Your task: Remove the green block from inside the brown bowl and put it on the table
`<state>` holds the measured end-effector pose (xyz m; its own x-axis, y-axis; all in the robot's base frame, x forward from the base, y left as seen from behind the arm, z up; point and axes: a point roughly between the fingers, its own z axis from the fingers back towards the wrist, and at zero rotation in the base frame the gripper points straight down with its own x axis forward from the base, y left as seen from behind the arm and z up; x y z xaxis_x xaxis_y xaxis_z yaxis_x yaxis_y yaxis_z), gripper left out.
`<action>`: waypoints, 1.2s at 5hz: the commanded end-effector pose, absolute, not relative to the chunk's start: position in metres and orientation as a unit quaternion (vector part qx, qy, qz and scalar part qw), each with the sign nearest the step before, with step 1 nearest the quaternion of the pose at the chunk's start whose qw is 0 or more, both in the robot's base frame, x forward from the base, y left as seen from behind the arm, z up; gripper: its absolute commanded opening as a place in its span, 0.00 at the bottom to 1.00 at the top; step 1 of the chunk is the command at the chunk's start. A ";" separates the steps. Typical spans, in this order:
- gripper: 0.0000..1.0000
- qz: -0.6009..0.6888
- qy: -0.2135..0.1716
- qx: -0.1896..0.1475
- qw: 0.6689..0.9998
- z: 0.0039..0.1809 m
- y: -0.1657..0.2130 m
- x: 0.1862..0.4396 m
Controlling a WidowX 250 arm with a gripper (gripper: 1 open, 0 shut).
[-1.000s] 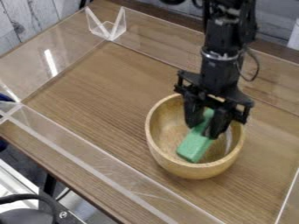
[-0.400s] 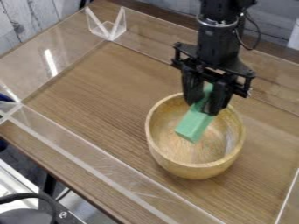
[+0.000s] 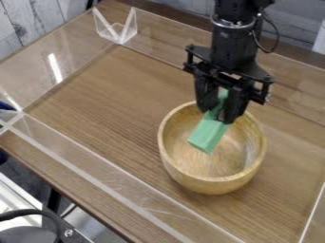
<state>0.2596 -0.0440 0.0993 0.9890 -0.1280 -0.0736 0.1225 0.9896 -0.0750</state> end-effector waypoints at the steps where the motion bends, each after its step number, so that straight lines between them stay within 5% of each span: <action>1: 0.00 -0.061 0.015 -0.036 0.997 0.113 -0.042 0.268; 6: 0.00 -0.056 -0.004 -0.037 0.998 0.125 -0.033 0.287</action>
<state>0.2767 -0.0352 0.1112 0.9921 -0.1160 -0.0473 0.1122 0.9908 -0.0756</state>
